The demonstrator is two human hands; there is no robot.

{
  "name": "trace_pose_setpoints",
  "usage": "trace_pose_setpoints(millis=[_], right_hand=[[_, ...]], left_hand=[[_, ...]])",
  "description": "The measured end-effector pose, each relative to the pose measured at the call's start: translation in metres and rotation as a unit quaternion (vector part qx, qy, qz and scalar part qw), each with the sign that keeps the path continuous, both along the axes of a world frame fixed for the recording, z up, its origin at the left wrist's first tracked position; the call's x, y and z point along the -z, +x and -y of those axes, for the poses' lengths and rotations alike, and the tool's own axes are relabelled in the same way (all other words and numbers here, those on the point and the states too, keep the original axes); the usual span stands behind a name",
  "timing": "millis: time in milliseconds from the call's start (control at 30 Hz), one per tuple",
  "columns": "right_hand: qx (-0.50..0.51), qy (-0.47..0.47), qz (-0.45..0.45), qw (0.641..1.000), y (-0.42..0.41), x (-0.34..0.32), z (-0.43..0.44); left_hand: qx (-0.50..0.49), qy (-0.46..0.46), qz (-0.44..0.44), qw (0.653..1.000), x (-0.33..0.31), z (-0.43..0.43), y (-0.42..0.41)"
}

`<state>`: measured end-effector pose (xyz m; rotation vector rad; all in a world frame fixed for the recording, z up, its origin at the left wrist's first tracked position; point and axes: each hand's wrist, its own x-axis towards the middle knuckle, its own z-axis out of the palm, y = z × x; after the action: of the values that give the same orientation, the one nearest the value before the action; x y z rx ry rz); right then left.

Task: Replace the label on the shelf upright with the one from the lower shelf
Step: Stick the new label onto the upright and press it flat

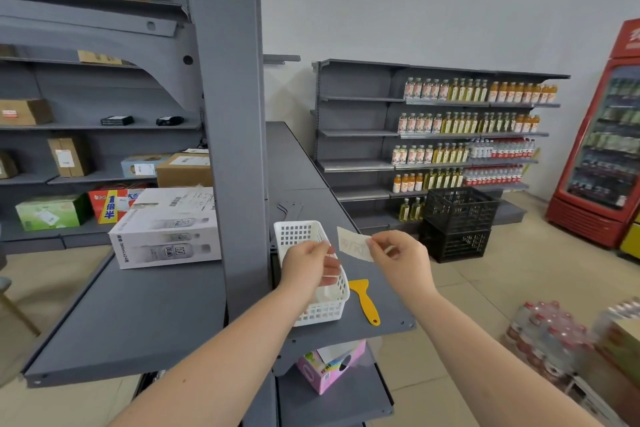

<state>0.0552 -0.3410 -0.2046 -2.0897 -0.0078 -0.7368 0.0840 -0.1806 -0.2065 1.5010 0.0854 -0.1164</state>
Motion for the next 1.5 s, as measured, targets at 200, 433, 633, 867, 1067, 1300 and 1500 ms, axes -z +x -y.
trace_pose_setpoints(millis=[200, 433, 633, 867, 1067, 1300, 1500], right_hand=[[-0.112, -0.123, 0.144, 0.975, -0.004, -0.016, -0.017], [-0.129, -0.104, 0.196, 0.966, -0.007, -0.059, -0.021], [-0.131, 0.111, 0.098, 0.98, -0.008, -0.114, -0.026], [-0.226, 0.106, 0.098, 0.963, -0.014, -0.16, -0.049], [-0.271, 0.082, 0.121, 0.952, -0.013, -0.195, -0.08], [-0.319, 0.1, 0.134, 0.933, -0.011, -0.238, -0.111], [-0.312, 0.123, 0.147, 0.931, -0.005, -0.259, -0.128]], left_hand=[[0.054, -0.063, 0.02, 0.996, -0.053, -0.009, -0.021], [0.044, -0.052, 0.095, 0.993, -0.08, -0.03, -0.039], [0.035, -0.037, 0.15, 0.987, -0.101, -0.044, -0.051], [-0.017, -0.012, 0.223, 0.975, -0.131, -0.066, -0.064], [-0.052, -0.005, 0.258, 0.965, -0.159, -0.095, -0.072], [-0.071, -0.001, 0.304, 0.95, -0.196, -0.124, -0.081], [-0.073, 0.027, 0.272, 0.959, -0.205, -0.133, -0.079]])
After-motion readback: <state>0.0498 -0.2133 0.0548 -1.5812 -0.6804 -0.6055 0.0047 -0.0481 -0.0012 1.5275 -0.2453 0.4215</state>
